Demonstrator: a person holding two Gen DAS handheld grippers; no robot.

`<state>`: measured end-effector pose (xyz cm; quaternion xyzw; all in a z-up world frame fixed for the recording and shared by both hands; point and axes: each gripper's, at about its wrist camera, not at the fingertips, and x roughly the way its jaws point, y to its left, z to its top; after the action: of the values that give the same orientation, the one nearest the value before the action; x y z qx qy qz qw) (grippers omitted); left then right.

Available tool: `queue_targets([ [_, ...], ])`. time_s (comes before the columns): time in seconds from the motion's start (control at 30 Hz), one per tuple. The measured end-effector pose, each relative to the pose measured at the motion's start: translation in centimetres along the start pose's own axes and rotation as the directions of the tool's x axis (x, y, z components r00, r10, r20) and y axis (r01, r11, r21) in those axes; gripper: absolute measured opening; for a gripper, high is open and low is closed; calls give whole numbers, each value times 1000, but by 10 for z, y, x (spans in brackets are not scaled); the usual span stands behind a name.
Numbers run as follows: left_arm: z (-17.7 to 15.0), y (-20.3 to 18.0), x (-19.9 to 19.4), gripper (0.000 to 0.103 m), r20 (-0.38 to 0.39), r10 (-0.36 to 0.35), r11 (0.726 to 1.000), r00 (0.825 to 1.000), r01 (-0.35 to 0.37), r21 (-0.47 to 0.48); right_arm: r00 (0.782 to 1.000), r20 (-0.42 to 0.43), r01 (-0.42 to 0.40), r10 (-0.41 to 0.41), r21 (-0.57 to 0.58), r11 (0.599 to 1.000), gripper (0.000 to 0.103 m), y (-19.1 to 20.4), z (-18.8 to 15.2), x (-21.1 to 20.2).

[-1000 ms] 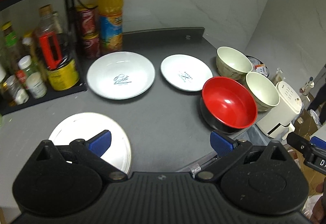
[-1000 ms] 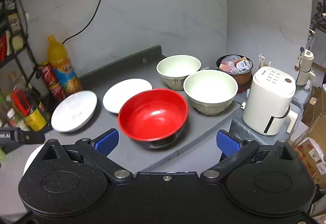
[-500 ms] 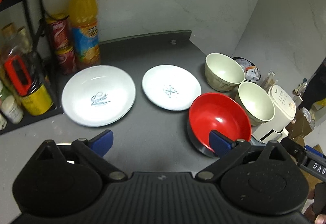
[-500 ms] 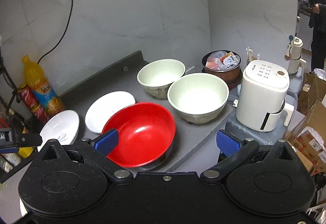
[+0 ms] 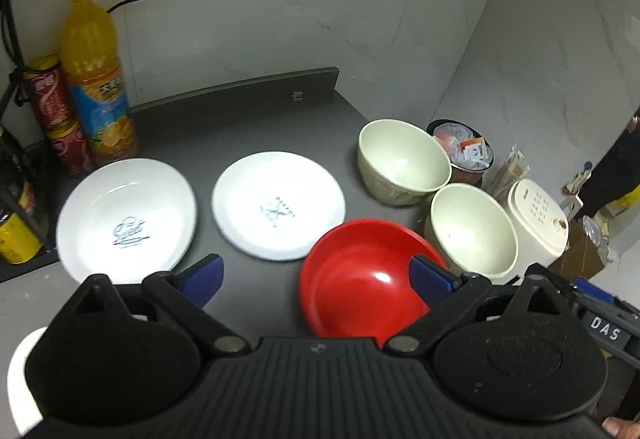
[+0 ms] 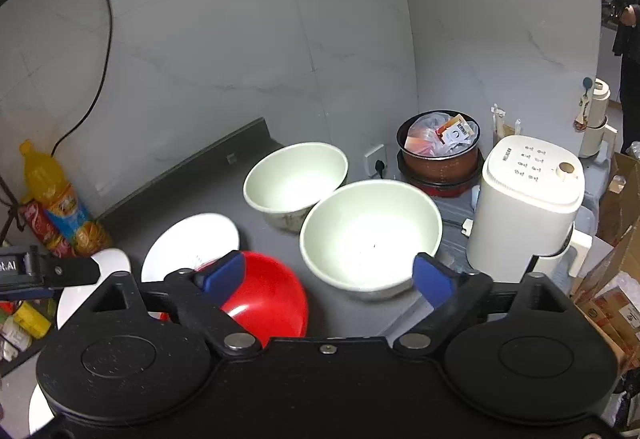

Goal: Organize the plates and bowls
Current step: 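Reach the right tool past the red bowl toward the larger cream bowl, then grasp the cream bowl rim with the right tool and lift it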

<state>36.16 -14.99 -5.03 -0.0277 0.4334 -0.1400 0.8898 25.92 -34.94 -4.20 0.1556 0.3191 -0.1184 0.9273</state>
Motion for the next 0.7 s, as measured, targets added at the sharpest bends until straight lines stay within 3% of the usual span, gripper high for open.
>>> queue_targets([
  [0.27, 20, -39, 38, 91, -30, -4, 1000, 1000, 4, 16, 1000, -29, -3, 4, 28, 1000, 89, -32, 21, 33],
  [0.7, 46, -88, 102, 83, -101, 24, 1000, 995, -22, 17, 989, -145, -37, 43, 46, 998, 79, -69, 37, 95],
])
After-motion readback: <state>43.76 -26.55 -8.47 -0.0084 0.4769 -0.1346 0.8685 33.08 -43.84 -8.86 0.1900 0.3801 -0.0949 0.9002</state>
